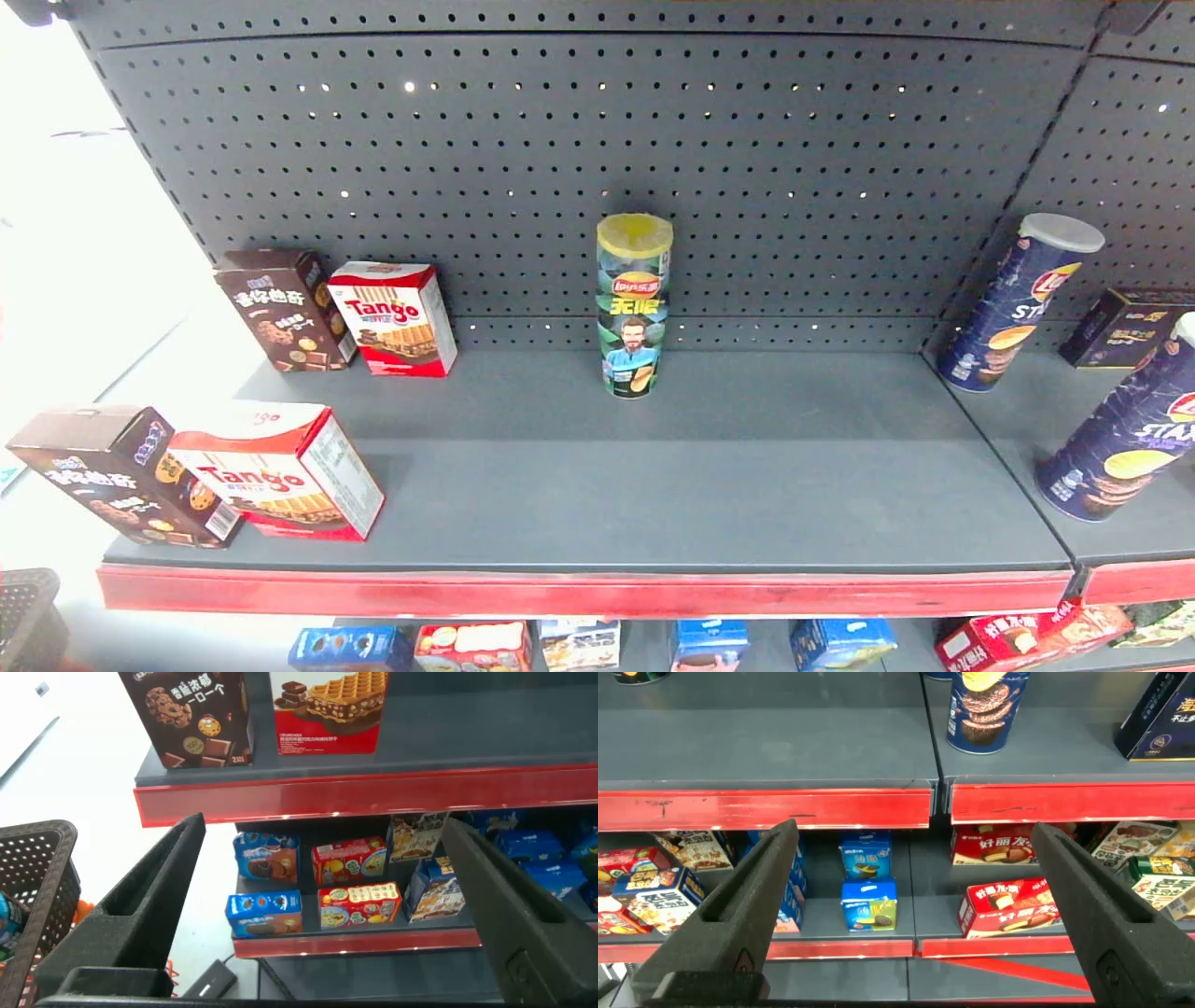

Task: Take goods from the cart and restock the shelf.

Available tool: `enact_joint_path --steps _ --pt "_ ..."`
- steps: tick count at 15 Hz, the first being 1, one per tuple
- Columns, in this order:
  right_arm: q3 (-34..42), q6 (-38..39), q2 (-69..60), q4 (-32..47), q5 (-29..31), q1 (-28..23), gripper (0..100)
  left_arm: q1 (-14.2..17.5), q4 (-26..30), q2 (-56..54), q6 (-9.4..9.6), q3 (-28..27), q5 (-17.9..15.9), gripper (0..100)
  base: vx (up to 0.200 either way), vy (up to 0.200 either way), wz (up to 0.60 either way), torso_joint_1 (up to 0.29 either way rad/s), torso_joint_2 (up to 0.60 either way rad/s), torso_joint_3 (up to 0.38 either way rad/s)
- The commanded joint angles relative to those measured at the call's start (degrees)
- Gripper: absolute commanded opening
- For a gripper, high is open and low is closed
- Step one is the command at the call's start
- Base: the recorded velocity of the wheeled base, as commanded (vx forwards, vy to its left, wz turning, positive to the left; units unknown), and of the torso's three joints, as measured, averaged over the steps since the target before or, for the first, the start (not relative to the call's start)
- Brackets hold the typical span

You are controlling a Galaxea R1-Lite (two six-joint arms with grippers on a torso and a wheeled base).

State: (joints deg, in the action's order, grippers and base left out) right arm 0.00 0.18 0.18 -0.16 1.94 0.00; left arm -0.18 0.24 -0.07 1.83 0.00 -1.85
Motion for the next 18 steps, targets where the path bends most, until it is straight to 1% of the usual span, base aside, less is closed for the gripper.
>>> enact_joint_path --steps 1,9,11,18 --pt "0.0 -0.01 -0.01 -0.02 0.0 0.0 100 0.01 0.02 0.07 0.02 0.0 0.01 100 0.0 0.0 0.0 0.0 0.0 0.0" --pt "0.0 -0.01 0.08 -0.02 0.0 0.0 100 0.01 0.02 0.07 -0.07 0.0 0.01 100 0.0 0.0 0.0 0.0 0.0 0.0" --pt "0.0 -0.01 0.08 -0.02 0.0 0.0 100 0.01 0.02 0.07 -0.6 -0.09 -0.08 100 0.0 0.0 0.0 0.0 0.0 0.0" --pt "0.0 0.08 -0.01 -0.02 0.0 0.0 100 0.01 0.02 0.07 -0.6 0.0 -0.08 100 0.0 0.0 0.0 0.0 0.0 0.0"
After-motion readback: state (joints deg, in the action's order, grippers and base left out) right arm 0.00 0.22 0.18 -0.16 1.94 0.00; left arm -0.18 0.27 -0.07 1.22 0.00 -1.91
